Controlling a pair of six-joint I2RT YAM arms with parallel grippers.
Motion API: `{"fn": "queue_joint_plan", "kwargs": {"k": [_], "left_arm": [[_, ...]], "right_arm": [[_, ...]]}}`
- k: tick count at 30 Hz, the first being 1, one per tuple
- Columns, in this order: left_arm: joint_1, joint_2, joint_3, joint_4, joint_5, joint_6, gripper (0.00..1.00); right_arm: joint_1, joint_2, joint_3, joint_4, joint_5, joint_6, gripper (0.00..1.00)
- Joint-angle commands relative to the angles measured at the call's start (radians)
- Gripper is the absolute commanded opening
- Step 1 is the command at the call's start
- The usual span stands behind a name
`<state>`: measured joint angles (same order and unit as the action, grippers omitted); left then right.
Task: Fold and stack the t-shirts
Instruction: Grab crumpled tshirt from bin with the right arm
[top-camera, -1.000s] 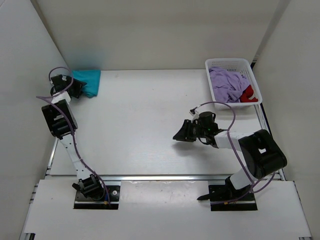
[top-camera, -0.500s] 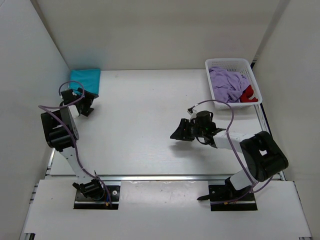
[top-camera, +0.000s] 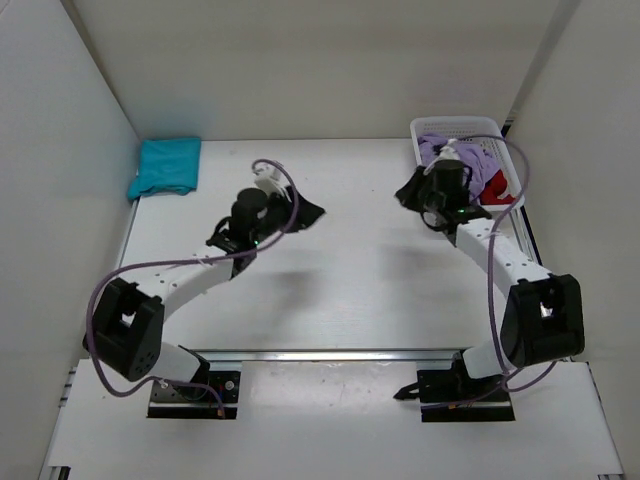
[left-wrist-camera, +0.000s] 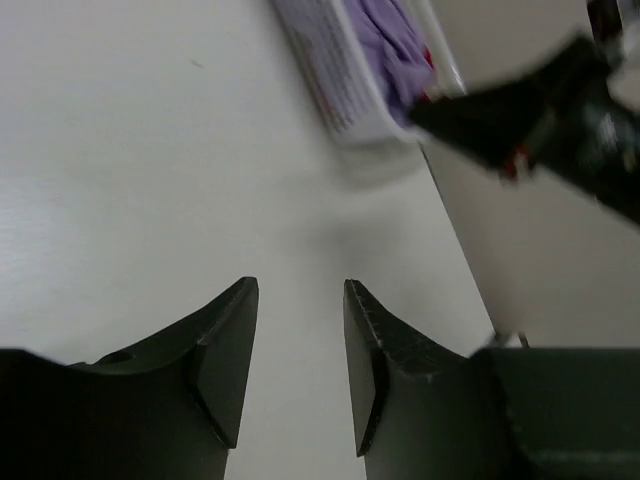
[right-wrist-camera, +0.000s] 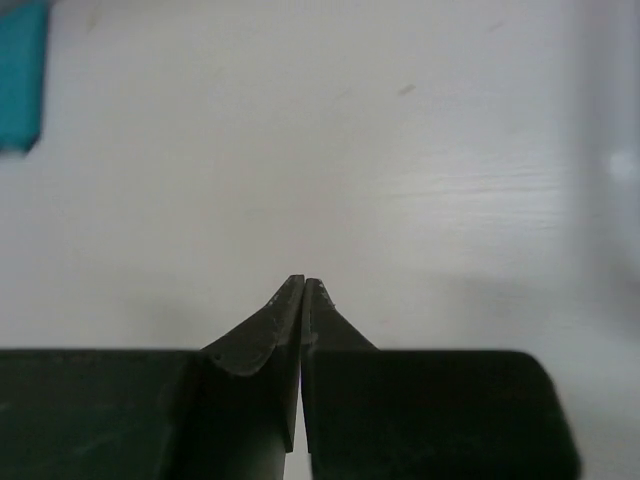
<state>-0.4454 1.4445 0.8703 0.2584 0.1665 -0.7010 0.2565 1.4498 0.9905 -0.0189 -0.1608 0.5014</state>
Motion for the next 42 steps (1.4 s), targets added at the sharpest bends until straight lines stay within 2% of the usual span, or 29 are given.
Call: {"fn": "queue_joint_plan", "kwargs": {"k": [1, 3, 5, 7, 10, 15, 18, 26, 31, 34, 38, 39, 41, 42], "left_arm": [[-0.108, -0.015, -0.095, 0.059, 0.028, 0.045, 0.52], [-0.179, 0.026, -0.128, 0.103, 0.123, 0.017, 0.54], [-0.228, 0.06, -0.171, 0.131, 0.194, 0.002, 0.57], [-0.298, 0.071, -0.207, 0.194, 0.212, -0.011, 0.57], [-0.352, 0.088, -0.241, 0.24, 0.235, -0.021, 0.6], [-0.355, 0.103, -0.284, 0.324, 0.286, -0.055, 0.61], [-0.316, 0.106, -0.315, 0.353, 0.307, -0.072, 0.61], [-0.282, 0.088, -0.341, 0.386, 0.317, -0.092, 0.6], [-0.257, 0.094, -0.353, 0.406, 0.327, -0.112, 0.59], [-0.262, 0.091, -0.352, 0.403, 0.312, -0.112, 0.59], [-0.253, 0.105, -0.356, 0.416, 0.317, -0.124, 0.58], [-0.25, 0.106, -0.355, 0.415, 0.324, -0.124, 0.58], [-0.25, 0.108, -0.358, 0.423, 0.317, -0.126, 0.57], [-0.25, 0.106, -0.358, 0.418, 0.315, -0.124, 0.57]], "right_arm": [[-0.136, -0.026, 0.097, -0.119, 0.211, -0.09, 0.01], [-0.219, 0.004, 0.137, -0.148, 0.228, -0.1, 0.01], [-0.31, 0.05, 0.177, -0.151, 0.225, -0.113, 0.1], [-0.345, 0.102, 0.229, -0.191, 0.251, -0.13, 0.26], [-0.378, 0.236, 0.366, -0.269, 0.257, -0.19, 0.4], [-0.365, 0.423, 0.614, -0.387, 0.273, -0.268, 0.41], [-0.349, 0.492, 0.658, -0.392, 0.267, -0.307, 0.41], [-0.323, 0.624, 0.813, -0.51, 0.391, -0.356, 0.42], [-0.319, 0.67, 0.849, -0.549, 0.466, -0.385, 0.4], [-0.324, 0.678, 0.858, -0.556, 0.448, -0.376, 0.33], [-0.315, 0.688, 0.872, -0.561, 0.443, -0.405, 0.33], [-0.318, 0.692, 0.896, -0.57, 0.435, -0.409, 0.26], [-0.321, 0.716, 0.939, -0.624, 0.44, -0.397, 0.02], [-0.318, 0.718, 0.964, -0.63, 0.441, -0.387, 0.01]]}}
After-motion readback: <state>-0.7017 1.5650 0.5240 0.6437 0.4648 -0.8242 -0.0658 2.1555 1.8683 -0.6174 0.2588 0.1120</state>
